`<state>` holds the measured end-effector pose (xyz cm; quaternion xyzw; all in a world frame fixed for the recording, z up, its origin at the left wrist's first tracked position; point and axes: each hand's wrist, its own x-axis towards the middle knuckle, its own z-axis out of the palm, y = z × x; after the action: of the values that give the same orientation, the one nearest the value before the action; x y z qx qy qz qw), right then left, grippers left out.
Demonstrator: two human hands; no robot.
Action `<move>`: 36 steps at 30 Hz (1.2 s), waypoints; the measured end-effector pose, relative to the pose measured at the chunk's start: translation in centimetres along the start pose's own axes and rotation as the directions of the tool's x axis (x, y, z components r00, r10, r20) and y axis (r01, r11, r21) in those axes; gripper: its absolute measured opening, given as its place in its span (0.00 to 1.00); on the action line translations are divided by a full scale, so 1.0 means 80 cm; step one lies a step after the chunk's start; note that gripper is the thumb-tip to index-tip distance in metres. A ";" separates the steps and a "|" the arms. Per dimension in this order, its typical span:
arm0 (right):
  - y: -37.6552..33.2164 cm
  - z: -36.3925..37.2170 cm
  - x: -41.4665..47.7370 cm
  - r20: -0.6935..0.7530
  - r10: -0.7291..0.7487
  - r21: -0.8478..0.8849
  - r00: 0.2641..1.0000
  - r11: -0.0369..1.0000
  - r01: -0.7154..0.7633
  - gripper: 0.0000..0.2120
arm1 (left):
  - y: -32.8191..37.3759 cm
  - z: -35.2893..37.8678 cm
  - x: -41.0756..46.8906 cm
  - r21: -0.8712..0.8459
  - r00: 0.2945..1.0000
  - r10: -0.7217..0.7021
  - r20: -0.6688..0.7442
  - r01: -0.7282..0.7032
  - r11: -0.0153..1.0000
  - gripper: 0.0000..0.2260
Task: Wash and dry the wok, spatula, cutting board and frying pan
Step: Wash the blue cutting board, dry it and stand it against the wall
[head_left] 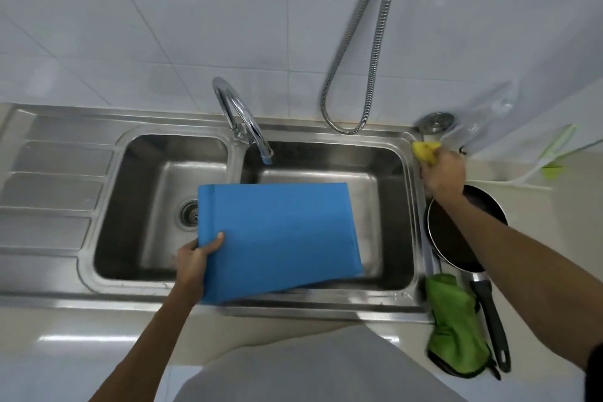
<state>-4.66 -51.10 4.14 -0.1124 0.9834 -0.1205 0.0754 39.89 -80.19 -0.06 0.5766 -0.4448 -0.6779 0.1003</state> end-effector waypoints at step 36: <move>-0.014 0.119 -0.207 0.523 0.200 0.744 0.828 0.367 -0.558 0.18 | 0.030 0.039 -0.011 0.409 0.995 0.079 0.061 -0.097 0.907 0.29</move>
<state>13.18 -50.27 -2.68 0.1574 0.7460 -0.5629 0.3191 36.54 -79.50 2.06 0.5494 -0.6052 -0.5761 -0.0026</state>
